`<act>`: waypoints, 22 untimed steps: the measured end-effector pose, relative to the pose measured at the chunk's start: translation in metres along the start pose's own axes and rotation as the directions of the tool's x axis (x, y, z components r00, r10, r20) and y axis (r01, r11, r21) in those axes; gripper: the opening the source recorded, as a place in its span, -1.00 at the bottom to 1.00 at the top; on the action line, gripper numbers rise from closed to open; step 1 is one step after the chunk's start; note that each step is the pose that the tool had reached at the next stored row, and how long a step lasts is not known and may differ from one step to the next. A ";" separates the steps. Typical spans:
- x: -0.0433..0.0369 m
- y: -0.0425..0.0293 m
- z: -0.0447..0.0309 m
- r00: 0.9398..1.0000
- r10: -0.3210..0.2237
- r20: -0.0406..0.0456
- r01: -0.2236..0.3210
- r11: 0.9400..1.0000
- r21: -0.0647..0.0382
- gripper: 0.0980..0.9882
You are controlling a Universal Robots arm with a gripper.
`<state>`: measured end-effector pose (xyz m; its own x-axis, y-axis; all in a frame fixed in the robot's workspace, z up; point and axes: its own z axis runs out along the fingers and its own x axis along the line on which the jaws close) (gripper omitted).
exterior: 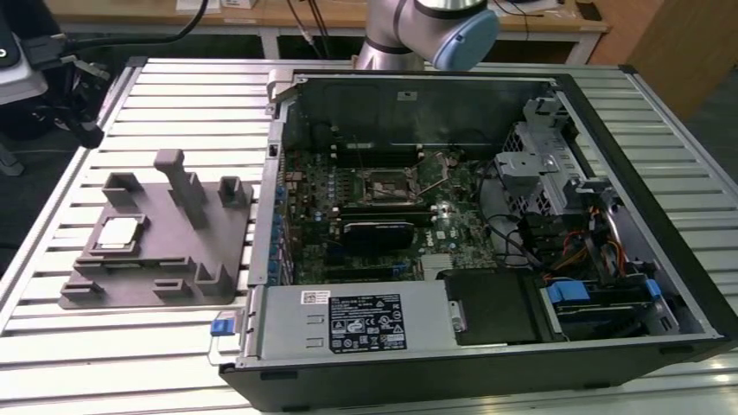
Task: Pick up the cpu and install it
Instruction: 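Reach for the cpu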
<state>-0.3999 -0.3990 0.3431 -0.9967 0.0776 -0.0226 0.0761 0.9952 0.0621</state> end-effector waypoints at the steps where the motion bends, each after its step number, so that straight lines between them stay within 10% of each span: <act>1: 0.0006 -0.0001 0.0017 1.000 0.000 0.000 0.000 1.000 0.000 -0.98; 22: 0.0064 -0.0033 0.0359 1.000 0.000 -0.005 0.000 1.000 0.000 -0.98</act>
<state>-0.4056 -0.3996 0.3069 -0.9968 0.0776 -0.0173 0.0764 0.9952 0.0616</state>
